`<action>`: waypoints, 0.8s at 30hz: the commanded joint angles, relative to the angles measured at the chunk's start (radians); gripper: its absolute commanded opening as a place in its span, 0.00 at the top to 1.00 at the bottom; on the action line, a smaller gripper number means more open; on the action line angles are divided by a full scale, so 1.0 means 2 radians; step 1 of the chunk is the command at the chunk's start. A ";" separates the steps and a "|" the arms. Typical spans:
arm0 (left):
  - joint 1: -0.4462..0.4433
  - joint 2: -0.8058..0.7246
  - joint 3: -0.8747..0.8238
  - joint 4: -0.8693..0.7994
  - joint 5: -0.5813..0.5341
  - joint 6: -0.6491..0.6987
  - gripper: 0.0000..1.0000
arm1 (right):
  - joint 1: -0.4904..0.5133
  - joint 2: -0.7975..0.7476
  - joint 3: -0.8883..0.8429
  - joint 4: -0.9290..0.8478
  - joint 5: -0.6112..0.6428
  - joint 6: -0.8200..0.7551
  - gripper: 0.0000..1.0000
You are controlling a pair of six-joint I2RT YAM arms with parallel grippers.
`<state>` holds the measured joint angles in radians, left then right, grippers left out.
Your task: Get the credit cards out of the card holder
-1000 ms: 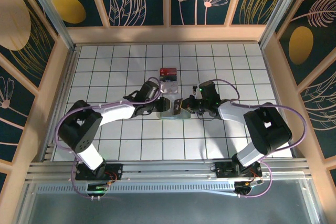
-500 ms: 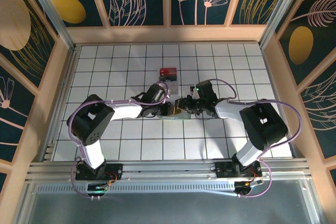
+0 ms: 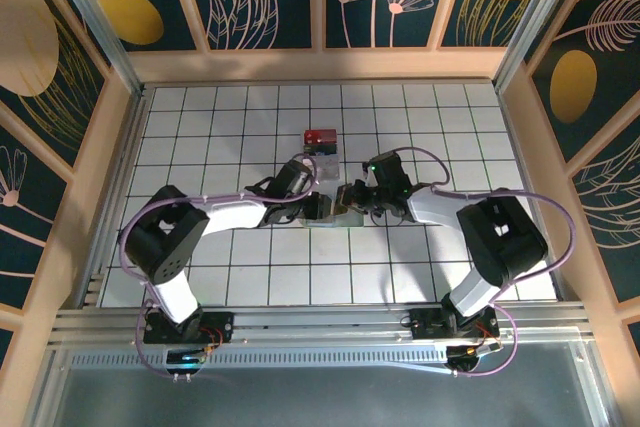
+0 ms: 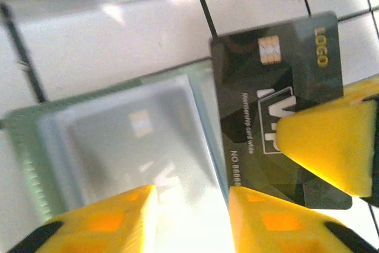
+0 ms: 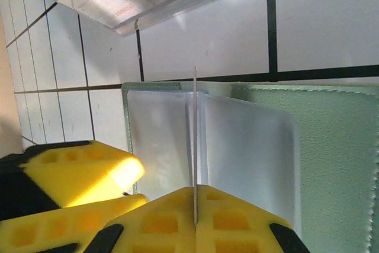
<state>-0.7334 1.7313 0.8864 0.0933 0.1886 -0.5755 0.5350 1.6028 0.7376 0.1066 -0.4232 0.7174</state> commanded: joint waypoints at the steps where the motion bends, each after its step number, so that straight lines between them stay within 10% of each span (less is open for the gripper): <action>1: 0.002 -0.050 0.008 -0.015 -0.056 0.012 0.58 | 0.001 -0.032 0.019 -0.029 0.029 -0.035 1.00; 11: 0.067 -0.110 0.025 -0.014 -0.002 0.037 0.31 | -0.001 -0.106 0.012 -0.007 0.025 -0.113 1.00; 24: 0.098 -0.112 0.032 0.126 0.205 -0.014 0.35 | -0.003 -0.196 -0.050 0.169 -0.067 -0.118 1.00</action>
<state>-0.5411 1.5185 0.9371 0.1955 0.4419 -0.5480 0.5327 1.2270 0.6674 0.3019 -0.4919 0.4736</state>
